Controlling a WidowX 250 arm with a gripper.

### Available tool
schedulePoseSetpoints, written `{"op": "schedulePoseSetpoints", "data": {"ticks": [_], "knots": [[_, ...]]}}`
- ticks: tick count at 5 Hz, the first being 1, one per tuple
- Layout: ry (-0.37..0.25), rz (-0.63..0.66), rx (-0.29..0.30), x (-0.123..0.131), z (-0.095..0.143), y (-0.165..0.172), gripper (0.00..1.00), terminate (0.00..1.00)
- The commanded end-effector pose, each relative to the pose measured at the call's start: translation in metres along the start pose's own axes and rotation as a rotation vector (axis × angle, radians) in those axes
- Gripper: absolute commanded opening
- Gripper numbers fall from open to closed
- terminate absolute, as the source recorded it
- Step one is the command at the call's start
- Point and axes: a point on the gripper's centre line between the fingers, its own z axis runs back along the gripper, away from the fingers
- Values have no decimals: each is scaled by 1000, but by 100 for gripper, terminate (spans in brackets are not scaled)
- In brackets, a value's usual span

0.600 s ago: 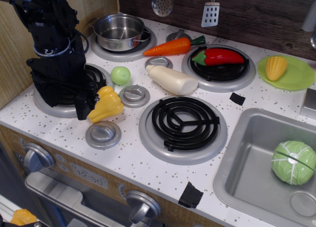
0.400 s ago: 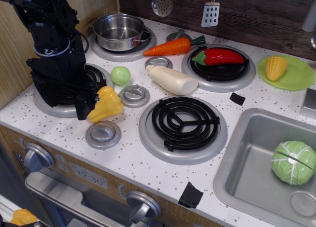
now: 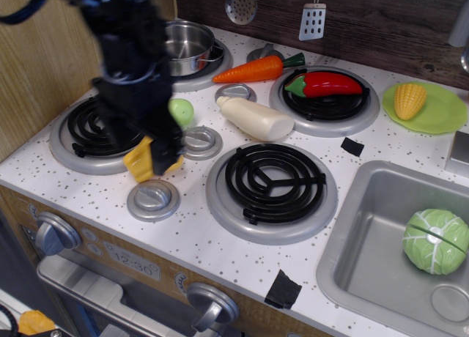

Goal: Put pepper in pan

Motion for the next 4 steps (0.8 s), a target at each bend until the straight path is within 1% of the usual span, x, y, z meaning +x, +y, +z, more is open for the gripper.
{"op": "schedulePoseSetpoints", "data": {"ticks": [1, 2, 3, 4], "knots": [[-97, -129, 42, 67, 21, -30, 100, 0], [-204, -247, 37, 105, 20, -46, 100, 0], [-240, -318, 51, 146, 17, -58, 100, 0], [-252, -408, 51, 180, 20, -55, 100, 0]]}}
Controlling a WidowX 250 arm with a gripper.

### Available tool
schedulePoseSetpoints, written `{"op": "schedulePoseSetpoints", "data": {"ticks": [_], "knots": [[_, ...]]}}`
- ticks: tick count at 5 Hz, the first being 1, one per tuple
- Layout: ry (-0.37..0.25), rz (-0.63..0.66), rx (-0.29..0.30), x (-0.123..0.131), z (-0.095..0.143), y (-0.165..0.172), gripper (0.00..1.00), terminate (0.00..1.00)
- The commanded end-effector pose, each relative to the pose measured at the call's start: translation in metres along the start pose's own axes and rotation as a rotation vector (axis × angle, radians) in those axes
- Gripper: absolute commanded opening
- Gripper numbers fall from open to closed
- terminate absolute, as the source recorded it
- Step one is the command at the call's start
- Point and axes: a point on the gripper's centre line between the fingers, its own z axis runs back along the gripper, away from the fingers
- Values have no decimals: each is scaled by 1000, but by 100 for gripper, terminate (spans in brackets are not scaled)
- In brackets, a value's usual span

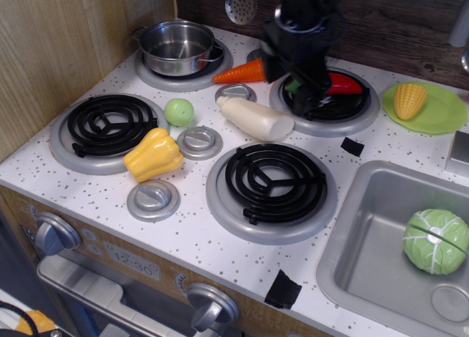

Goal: Put pepper in pan

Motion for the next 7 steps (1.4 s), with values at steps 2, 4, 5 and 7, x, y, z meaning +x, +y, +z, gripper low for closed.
{"op": "schedulePoseSetpoints", "data": {"ticks": [2, 4, 5, 7], "knots": [[-154, -69, -8, 44, -18, 37, 100, 0], [-222, -47, -36, 44, -49, 42, 100, 0], [-205, 100, -60, 44, -49, 31, 0, 0], [13, 391, 15, 32, -13, 40, 0, 0]]}}
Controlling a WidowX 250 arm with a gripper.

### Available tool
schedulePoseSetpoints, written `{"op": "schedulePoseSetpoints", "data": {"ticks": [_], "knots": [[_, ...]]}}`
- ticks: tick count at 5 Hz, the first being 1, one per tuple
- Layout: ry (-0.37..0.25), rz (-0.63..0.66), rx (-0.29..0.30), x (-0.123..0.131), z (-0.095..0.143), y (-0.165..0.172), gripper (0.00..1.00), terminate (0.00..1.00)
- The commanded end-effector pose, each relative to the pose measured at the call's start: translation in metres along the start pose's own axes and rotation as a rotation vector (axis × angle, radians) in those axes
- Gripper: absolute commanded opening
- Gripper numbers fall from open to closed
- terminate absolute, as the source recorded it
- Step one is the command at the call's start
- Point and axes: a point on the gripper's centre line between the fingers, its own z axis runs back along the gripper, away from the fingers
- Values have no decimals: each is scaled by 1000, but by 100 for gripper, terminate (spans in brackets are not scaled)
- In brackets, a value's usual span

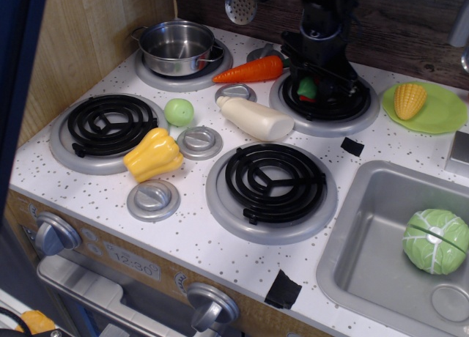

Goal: Put pepper in pan

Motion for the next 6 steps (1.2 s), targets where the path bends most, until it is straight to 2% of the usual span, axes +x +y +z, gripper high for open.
{"op": "schedulePoseSetpoints", "data": {"ticks": [1, 2, 3, 4, 5, 6], "knots": [[39, 155, 122, 3, 59, 44, 0, 0], [81, 267, 284, -11, 81, 78, 0, 0], [102, 290, 382, -25, 97, 107, 0, 0], [113, 297, 382, -41, 110, 131, 0, 0], [103, 319, 359, -59, 100, 130, 0, 0], [72, 358, 372, -72, 85, 119, 0, 0]]}}
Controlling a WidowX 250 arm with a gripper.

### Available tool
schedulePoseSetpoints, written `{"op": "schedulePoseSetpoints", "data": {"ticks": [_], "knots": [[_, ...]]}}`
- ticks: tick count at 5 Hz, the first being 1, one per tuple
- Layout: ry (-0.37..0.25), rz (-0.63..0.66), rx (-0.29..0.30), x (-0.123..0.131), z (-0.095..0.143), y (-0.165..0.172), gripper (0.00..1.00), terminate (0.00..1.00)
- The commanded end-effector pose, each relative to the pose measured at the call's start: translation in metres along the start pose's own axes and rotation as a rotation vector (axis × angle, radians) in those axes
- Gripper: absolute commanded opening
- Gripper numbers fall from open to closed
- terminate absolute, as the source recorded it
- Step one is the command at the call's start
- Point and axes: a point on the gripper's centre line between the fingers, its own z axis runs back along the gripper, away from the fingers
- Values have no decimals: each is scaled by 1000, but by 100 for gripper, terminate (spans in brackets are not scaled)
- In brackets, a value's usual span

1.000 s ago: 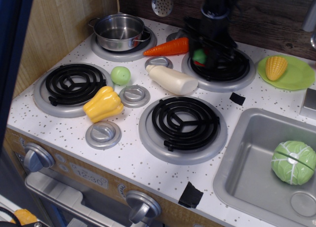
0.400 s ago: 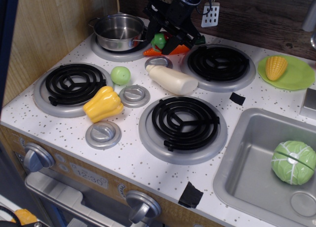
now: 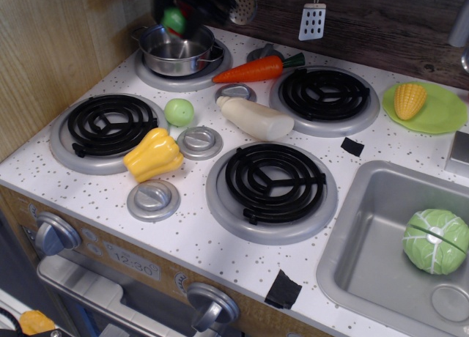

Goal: Put pepper in pan

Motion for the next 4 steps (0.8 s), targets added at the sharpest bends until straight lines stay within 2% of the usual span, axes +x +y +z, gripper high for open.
{"op": "schedulePoseSetpoints", "data": {"ticks": [1, 2, 3, 4], "knots": [[-76, 25, 22, 5, 17, 20, 0, 0], [-105, -14, 14, 17, 8, 38, 0, 0], [-150, -32, 3, 34, -6, 44, 0, 0], [-181, -66, 7, 45, -7, 44, 0, 0]]}}
